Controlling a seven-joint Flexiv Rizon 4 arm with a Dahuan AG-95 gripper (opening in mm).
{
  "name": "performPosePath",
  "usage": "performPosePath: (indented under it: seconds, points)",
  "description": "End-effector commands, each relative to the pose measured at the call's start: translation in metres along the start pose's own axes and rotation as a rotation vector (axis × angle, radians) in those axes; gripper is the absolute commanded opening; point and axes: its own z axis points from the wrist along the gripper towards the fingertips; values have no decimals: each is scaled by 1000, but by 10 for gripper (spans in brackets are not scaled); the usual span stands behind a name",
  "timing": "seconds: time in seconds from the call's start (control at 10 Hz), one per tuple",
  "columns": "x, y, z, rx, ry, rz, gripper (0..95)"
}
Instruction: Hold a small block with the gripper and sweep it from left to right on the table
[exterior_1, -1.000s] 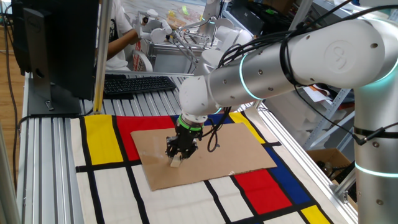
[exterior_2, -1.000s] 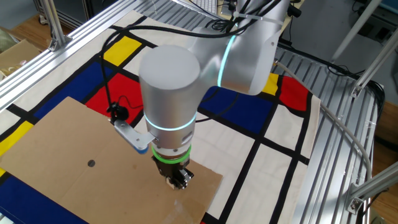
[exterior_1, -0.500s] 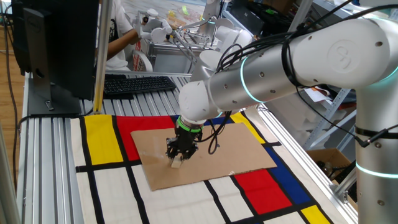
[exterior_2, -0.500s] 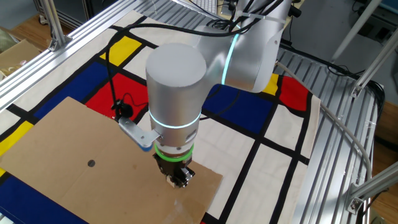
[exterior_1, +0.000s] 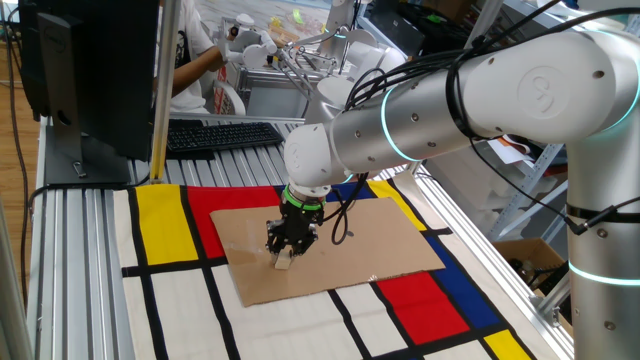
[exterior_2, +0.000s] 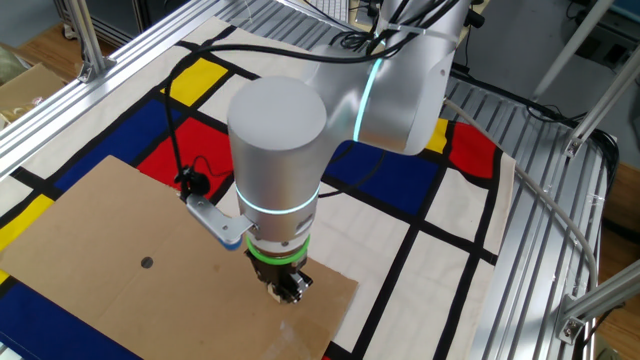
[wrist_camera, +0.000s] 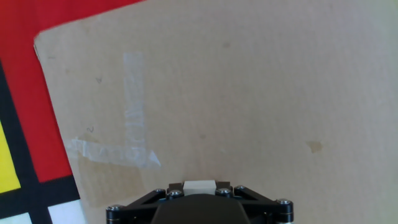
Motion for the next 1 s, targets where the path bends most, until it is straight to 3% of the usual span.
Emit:
performPosePath:
  seconds: [0.1, 0.2, 0.3, 0.4, 1.0]
  points:
    - [1, -1, -1, -15, 12, 8, 190]
    - [1, -1, -1, -17, 5, 7, 190]
    - [1, -1, -1, -2, 3, 7, 190]
    - [1, -1, -1, 0, 3, 9, 380]
    - [2, -1, -1, -7, 2, 15, 380]
